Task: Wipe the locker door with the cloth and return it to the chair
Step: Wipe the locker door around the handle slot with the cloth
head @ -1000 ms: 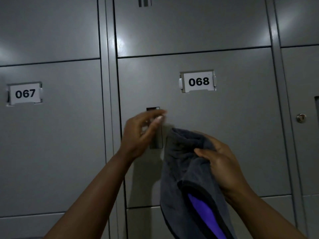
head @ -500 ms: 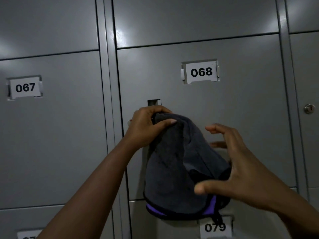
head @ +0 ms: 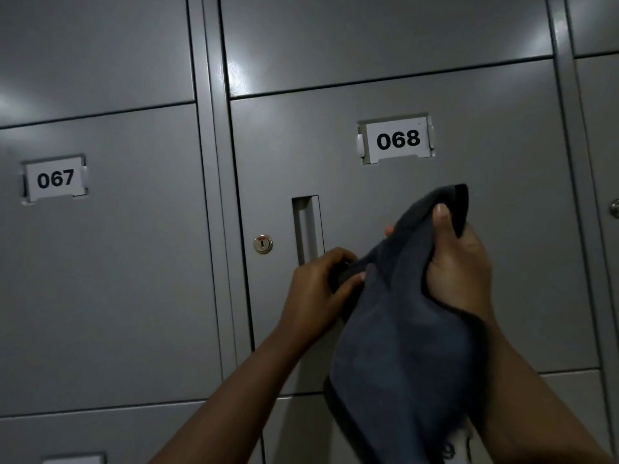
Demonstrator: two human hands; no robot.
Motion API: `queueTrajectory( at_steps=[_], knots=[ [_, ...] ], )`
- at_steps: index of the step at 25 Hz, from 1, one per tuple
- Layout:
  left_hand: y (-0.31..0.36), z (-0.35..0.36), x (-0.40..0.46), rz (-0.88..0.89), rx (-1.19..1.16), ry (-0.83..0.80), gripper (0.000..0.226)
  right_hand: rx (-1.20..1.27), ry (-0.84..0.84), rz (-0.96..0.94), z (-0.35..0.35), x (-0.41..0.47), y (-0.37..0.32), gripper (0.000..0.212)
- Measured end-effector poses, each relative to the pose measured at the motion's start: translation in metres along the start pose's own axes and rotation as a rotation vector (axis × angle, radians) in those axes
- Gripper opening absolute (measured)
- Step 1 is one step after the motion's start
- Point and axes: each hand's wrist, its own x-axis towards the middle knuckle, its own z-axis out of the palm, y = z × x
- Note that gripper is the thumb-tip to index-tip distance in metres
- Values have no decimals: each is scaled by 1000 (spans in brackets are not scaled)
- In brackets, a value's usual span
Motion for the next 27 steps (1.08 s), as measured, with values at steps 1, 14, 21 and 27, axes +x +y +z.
queueTrajectory(
  at_steps=[1,14,21,27],
  knots=[
    [0,2,-1,41,64,33,27,-113,110,-175,13,3,2,22],
    [-46,-61,43,138,839,587,60,-1571,-120,-733,87,-5,88,51],
    [-48,-54,49,119,920,659,60,-1386,-302,-843,62,1,88,30],
    [-44,-50,46,117,878,770,60,-1402,-630,-869,42,4,79,26]
  ],
)
